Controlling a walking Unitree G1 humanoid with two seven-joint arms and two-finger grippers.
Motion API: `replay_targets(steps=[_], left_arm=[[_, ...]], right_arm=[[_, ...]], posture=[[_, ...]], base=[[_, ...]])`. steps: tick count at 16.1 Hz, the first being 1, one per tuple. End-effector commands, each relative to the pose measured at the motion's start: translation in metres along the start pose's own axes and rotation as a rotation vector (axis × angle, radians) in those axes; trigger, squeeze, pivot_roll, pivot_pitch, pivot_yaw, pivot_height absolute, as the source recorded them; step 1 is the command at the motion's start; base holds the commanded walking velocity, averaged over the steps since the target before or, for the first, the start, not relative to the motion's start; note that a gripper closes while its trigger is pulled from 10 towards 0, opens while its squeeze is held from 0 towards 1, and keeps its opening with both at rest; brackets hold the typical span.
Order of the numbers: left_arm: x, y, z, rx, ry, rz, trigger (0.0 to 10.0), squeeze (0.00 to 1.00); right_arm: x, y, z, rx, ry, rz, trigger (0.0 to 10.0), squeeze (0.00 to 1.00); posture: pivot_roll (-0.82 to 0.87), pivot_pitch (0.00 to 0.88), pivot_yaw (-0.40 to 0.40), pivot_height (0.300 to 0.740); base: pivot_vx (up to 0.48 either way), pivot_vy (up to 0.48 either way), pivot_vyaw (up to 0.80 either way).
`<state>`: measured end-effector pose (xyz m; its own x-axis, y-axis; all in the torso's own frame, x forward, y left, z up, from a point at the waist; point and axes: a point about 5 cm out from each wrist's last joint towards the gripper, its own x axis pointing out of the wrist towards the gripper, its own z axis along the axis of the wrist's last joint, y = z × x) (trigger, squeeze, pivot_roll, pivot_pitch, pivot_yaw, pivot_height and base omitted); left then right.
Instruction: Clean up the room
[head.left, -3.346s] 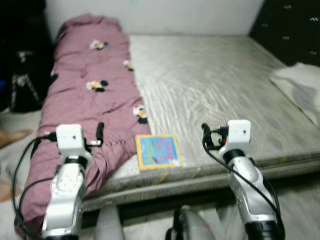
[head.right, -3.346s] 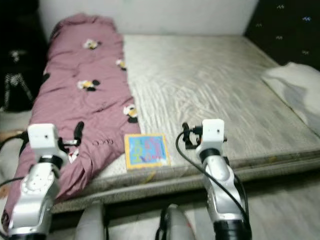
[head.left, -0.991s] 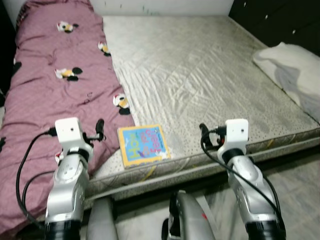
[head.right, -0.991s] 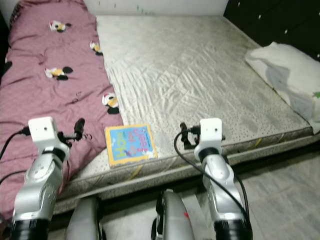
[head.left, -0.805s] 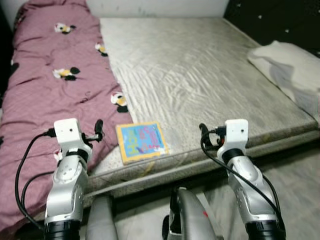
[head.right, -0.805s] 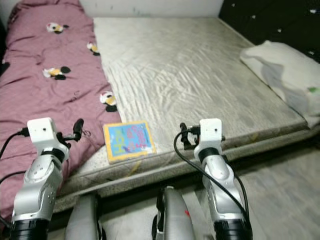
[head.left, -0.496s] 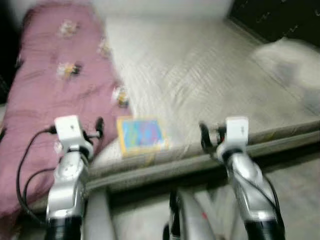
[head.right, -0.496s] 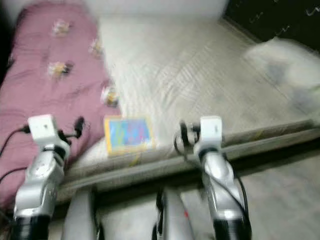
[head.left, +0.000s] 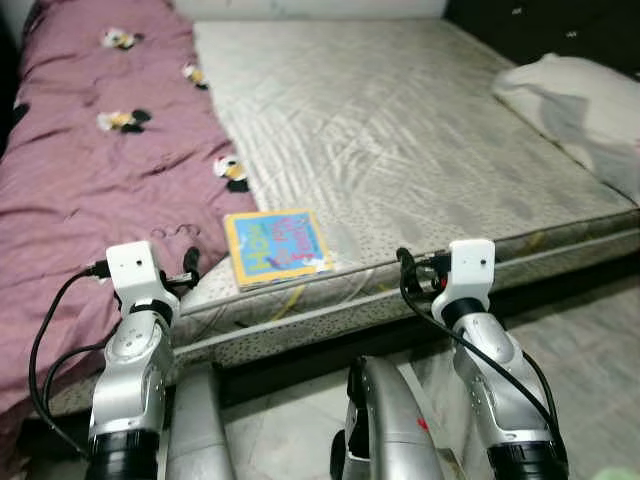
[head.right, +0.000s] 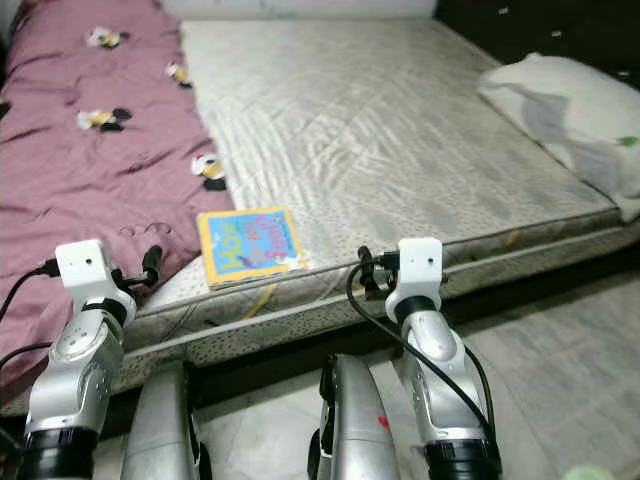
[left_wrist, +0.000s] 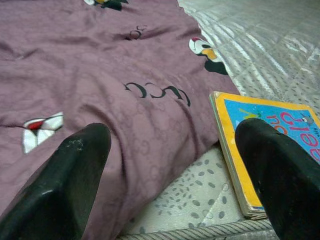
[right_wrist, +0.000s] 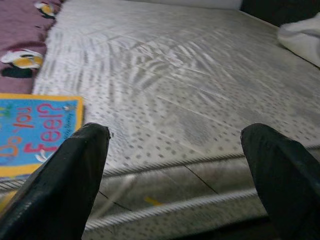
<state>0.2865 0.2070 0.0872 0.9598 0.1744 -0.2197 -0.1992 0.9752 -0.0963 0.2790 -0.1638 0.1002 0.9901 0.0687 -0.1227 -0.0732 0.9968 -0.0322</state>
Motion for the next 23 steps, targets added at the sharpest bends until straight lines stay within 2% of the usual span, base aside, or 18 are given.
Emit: replay_targets(steps=[1, 3, 7, 9, 13, 19, 23], left_arm=[[0.005, -0.002, 0.003, -0.010, 0.004, -0.002, 10.0, 0.00], [0.015, -0.006, 0.001, -0.016, 0.043, -0.013, 10.0, 0.00], [0.033, -0.037, -0.006, -0.066, 0.102, -0.094, 10.0, 0.00], [0.036, -0.042, -0.010, -0.073, 0.131, -0.095, 10.0, 0.00], [0.036, -0.042, -0.017, -0.078, 0.134, -0.076, 10.0, 0.00], [0.042, -0.038, -0.018, -0.119, 0.137, -0.051, 10.0, 0.00], [0.047, -0.035, -0.014, -0.160, 0.125, -0.022, 10.0, 0.00]], right_arm=[[-0.001, -0.004, 0.004, -0.011, -0.008, -0.009, 10.0, 0.00], [-0.004, -0.006, 0.005, -0.015, -0.007, -0.014, 10.0, 0.00], [-0.020, -0.015, 0.008, -0.037, -0.003, -0.029, 10.0, 0.00], [-0.026, -0.020, 0.007, -0.043, 0.014, -0.042, 10.0, 0.00], [-0.032, -0.022, 0.007, -0.046, 0.026, -0.048, 10.0, 0.00], [-0.035, -0.024, 0.008, -0.059, 0.038, -0.046, 10.0, 0.00], [-0.035, -0.023, 0.008, -0.055, 0.043, -0.047, 10.0, 0.00]], posture=[[-0.04, 0.060, -0.086, 0.526], [-0.06, 0.074, -0.091, 0.526], [-0.13, 0.110, -0.098, 0.526], [-0.15, 0.117, -0.096, 0.526], [-0.15, 0.128, -0.096, 0.486], [-0.16, 0.129, -0.098, 0.486], [-0.16, 0.129, -0.097, 0.452]], base=[[0.000, 0.000, 0.00], [0.000, 0.000, 0.00], [0.000, 0.000, 0.00], [0.000, 0.000, 0.00], [0.000, 0.000, 0.00], [0.000, 0.000, 0.00], [0.000, 0.000, 0.00]])
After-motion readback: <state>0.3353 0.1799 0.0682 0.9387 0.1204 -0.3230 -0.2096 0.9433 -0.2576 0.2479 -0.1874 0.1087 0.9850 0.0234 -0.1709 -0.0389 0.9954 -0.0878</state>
